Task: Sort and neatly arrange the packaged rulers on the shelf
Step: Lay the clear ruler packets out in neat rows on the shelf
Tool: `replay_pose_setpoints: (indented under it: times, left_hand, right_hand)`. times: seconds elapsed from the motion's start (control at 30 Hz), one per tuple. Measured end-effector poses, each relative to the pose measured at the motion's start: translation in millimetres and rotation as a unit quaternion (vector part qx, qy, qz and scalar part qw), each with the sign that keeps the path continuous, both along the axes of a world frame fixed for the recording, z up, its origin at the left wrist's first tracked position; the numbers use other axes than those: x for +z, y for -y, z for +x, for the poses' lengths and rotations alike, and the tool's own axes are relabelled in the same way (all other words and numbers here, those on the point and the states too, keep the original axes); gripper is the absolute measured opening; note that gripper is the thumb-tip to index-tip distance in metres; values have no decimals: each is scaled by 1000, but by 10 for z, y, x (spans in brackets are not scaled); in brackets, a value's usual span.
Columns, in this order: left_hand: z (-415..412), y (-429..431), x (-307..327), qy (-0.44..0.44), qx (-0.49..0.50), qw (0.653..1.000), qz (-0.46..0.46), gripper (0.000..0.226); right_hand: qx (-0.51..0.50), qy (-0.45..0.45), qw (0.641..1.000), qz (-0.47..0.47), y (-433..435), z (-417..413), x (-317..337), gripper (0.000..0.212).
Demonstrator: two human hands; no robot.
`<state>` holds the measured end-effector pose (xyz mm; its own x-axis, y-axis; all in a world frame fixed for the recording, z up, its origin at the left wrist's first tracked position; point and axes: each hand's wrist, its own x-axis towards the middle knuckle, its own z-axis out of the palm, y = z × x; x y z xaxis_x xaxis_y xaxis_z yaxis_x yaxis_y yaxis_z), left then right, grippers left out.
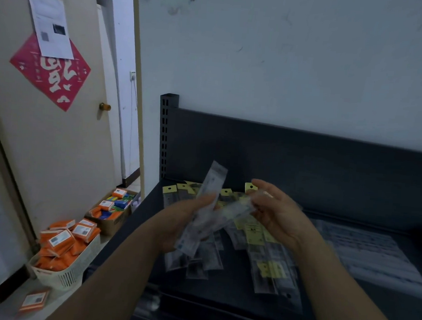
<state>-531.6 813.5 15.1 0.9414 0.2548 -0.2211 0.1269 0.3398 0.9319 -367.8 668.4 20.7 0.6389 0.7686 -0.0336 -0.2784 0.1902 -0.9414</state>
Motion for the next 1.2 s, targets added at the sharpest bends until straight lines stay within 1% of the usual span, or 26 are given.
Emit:
replay_pose_setpoints:
  times: [0.07,0.17,0.23,0.3,0.37,0.4,0.43,0.5,0.57,0.63,0.67,0.7,0.73,0.77,0.87,0.9,1.0,1.03,1.2]
  left_hand:
    - [9,63,4,-3,-17,1000,18,47]
    - [3,96,-20,3,-29,999,16,28]
    - [-32,77,-18,10,-26,1000,-4,26]
    - [-80,-3,-3,28,-2,998,-54,27]
    - [-119,-149,-7,51,46,993,-91,30]
    - [-137,-234,-18,58,72,991,-96,32]
    - [-154,-316,-33,58,97,989,-94,34]
    - [-184,-438,-72,47,130,987,-83,39]
    - [-193,-496,-109,33,148,986,-73,37]
    - [-186,-513,-146,21,157,985,-72,20]
    - [-174,-513,-166,16,157,984,-80,13]
    - [-164,-513,-185,16,161,983,-90,11]
    - [-154,-528,-212,18,171,980,-97,12]
    - [-154,-542,-234,15,183,978,-98,12]
    - [-220,-562,-280,-3,190,977,-93,16]
    - [-241,-567,-296,-4,185,978,-93,15]
    - [-273,-543,-293,17,180,979,-98,23]
    - [-271,-528,-288,19,182,978,-98,24]
    - [-272,-451,-232,1,185,979,-86,14]
  right_hand:
    - [3,2,1000,14,-75,-33,-19,42]
    - [-6,-3,999,35,-172,-94,-37,45]
    - [-18,-22,999,46,-205,-116,-54,56]
    - [-40,-34,998,38,-241,-94,-89,62]
    - [-57,2,998,-7,-265,-76,-122,60]
    - [-58,47,996,-46,-265,-81,-130,56]
    - [-54,123,986,-99,-260,-98,-131,50]
    - [-31,293,935,-197,-248,-156,-132,37]
    - [3,400,882,-249,-265,-243,-153,26]
    - [38,469,824,-317,-325,-362,-210,25]
    - [50,498,792,-350,-359,-412,-249,30]
    - [57,519,767,-372,-393,-459,-281,36]
    - [60,531,752,-385,-424,-494,-301,41]
    - [63,536,746,-390,-450,-514,-315,41]
    - [80,537,741,-396,-483,-506,-327,32]
    - [82,532,743,-398,-476,-493,-323,33]
    - [84,513,754,-401,-449,-455,-309,52]
    - [83,507,759,-400,-444,-448,-304,53]
    - [57,486,787,-377,-444,-387,-278,36]
